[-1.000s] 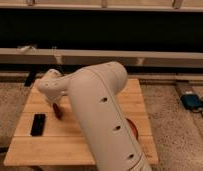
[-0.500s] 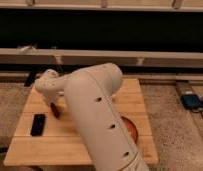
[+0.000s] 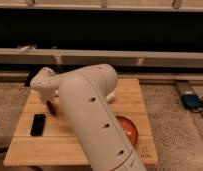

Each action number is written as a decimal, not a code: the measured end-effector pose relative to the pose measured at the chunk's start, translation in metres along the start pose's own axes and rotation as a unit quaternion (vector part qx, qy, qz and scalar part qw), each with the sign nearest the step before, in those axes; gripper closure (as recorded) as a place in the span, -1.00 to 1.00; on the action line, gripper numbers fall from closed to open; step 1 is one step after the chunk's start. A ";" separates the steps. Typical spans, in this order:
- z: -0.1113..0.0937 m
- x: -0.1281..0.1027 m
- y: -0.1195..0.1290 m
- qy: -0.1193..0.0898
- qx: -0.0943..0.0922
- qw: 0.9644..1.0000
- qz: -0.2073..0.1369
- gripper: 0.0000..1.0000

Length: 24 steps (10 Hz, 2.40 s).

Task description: Drag the pepper across the table

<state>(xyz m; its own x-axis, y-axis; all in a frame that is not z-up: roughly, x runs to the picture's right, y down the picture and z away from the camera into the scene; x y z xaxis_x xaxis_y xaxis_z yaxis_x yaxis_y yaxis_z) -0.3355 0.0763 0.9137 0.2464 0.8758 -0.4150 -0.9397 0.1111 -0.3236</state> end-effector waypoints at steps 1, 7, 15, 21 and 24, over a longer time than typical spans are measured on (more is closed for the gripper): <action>0.001 -0.003 0.005 0.000 -0.002 1.000 -0.005 1.00; 0.009 -0.013 0.028 -0.001 -0.010 1.000 -0.028 1.00; 0.019 -0.021 0.051 0.001 -0.017 0.998 -0.052 -0.11; 0.023 -0.036 0.073 -0.004 -0.025 0.997 -0.067 -0.12; 0.024 -0.042 0.082 -0.007 -0.027 0.997 -0.075 -0.12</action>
<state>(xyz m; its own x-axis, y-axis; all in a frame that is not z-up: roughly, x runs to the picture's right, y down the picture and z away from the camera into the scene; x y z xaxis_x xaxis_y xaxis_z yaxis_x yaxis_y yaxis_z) -0.4283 0.0596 0.9247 0.3793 0.8576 -0.3475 -0.8782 0.2153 -0.4271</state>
